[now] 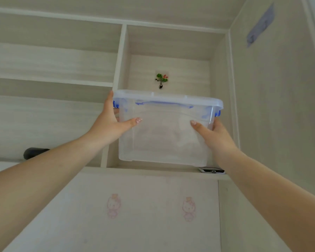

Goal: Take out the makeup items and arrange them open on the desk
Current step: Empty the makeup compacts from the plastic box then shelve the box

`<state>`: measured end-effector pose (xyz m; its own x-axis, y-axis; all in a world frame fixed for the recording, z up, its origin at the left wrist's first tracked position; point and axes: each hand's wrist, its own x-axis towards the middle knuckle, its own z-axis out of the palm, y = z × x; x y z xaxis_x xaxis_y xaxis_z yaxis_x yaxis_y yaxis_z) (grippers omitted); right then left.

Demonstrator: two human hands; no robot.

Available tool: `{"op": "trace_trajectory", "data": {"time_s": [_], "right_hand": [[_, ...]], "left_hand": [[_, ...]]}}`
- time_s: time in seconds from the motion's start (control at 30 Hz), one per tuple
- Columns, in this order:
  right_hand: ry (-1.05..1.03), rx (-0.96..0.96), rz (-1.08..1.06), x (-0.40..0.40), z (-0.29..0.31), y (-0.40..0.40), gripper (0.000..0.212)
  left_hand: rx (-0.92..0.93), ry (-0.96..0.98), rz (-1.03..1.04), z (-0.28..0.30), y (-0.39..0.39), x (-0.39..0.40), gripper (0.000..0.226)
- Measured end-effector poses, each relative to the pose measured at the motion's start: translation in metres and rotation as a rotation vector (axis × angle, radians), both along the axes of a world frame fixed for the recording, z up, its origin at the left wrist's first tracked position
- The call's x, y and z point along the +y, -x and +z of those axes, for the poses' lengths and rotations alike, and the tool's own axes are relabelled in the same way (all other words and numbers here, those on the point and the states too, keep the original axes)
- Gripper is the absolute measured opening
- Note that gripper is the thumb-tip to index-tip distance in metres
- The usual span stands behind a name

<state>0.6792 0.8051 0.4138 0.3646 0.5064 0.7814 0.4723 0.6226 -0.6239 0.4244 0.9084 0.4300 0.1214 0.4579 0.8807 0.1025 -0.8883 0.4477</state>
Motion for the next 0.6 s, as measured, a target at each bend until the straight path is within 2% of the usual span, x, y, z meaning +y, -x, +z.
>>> {"op": "trace_trajectory", "data": {"time_s": [0.07, 0.23, 0.43, 0.6], "right_hand": [[0.012, 0.015, -0.003, 0.017, -0.002, -0.005, 0.095], [0.022, 0.052, -0.043, 0.06, -0.008, -0.015, 0.061], [0.061, 0.072, -0.102, 0.096, -0.013, -0.018, 0.072], [0.072, 0.066, -0.114, 0.115, -0.021, -0.022, 0.065]], "left_hand": [[0.002, 0.012, -0.001, -0.002, -0.005, 0.015, 0.107], [0.01, 0.037, 0.019, -0.009, -0.017, 0.056, 0.109], [0.013, 0.115, 0.002, -0.017, -0.027, 0.099, 0.113], [0.002, 0.135, -0.024, -0.024, -0.035, 0.123, 0.113]]}}
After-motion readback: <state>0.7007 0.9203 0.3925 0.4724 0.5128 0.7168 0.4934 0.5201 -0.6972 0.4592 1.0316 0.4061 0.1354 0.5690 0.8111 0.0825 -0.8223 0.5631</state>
